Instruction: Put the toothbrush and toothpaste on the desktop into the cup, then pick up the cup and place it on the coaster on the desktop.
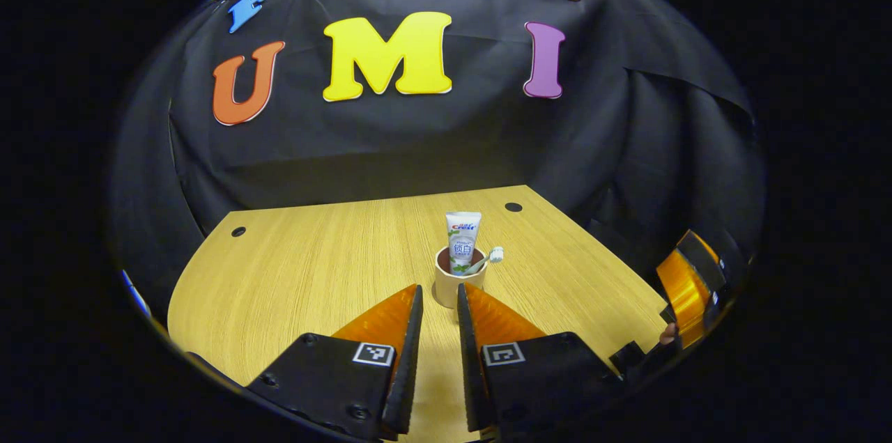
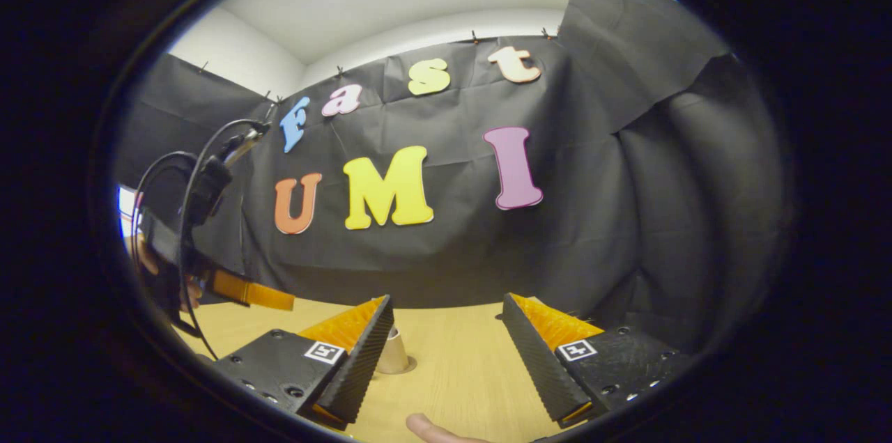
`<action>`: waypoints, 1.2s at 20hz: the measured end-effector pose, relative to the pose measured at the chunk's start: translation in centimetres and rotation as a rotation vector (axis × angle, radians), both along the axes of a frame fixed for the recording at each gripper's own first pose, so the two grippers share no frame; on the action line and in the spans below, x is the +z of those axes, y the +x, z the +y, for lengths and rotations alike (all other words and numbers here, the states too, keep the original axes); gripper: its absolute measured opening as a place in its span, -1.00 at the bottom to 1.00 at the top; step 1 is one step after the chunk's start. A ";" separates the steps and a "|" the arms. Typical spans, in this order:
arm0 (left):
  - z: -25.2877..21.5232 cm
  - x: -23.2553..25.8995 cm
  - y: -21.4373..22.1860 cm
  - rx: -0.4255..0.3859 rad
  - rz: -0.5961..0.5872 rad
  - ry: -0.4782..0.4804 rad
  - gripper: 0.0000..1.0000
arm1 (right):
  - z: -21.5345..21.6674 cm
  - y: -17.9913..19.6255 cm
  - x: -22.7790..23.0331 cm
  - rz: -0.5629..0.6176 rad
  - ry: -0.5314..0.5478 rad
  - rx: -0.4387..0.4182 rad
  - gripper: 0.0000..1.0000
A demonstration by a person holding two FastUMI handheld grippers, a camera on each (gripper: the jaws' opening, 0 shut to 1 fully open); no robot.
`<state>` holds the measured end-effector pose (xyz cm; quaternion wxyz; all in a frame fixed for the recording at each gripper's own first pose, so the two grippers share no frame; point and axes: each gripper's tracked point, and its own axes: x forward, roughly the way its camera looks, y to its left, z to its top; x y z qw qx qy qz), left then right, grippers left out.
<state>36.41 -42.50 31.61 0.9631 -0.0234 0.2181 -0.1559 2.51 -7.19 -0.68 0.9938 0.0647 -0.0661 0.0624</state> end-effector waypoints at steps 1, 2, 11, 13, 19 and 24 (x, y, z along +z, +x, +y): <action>-5.2 0.4 -4.1 0.019 -0.022 -0.011 -0.19 | 0.5 -0.3 0.3 -0.001 -0.026 -0.019 0.80; -4.9 0.7 -4.2 0.035 -0.050 -0.008 -0.17 | 1.1 -0.6 0.5 0.002 -0.056 -0.037 0.89; 3.0 4.2 -8.7 0.224 -0.347 -0.004 0.95 | 8.1 -1.5 1.0 0.070 -0.119 -0.015 0.92; 4.3 3.8 -8.8 0.250 -0.334 0.007 0.95 | 9.4 -1.6 0.6 0.079 -0.123 -0.006 0.89; 3.4 2.6 -8.3 0.217 -0.304 0.010 0.96 | 9.5 -1.0 -1.4 0.132 -0.129 -0.042 0.89; 2.6 3.2 -8.6 0.192 -0.333 0.011 0.96 | 9.2 -1.0 -1.8 0.161 -0.137 -0.044 0.92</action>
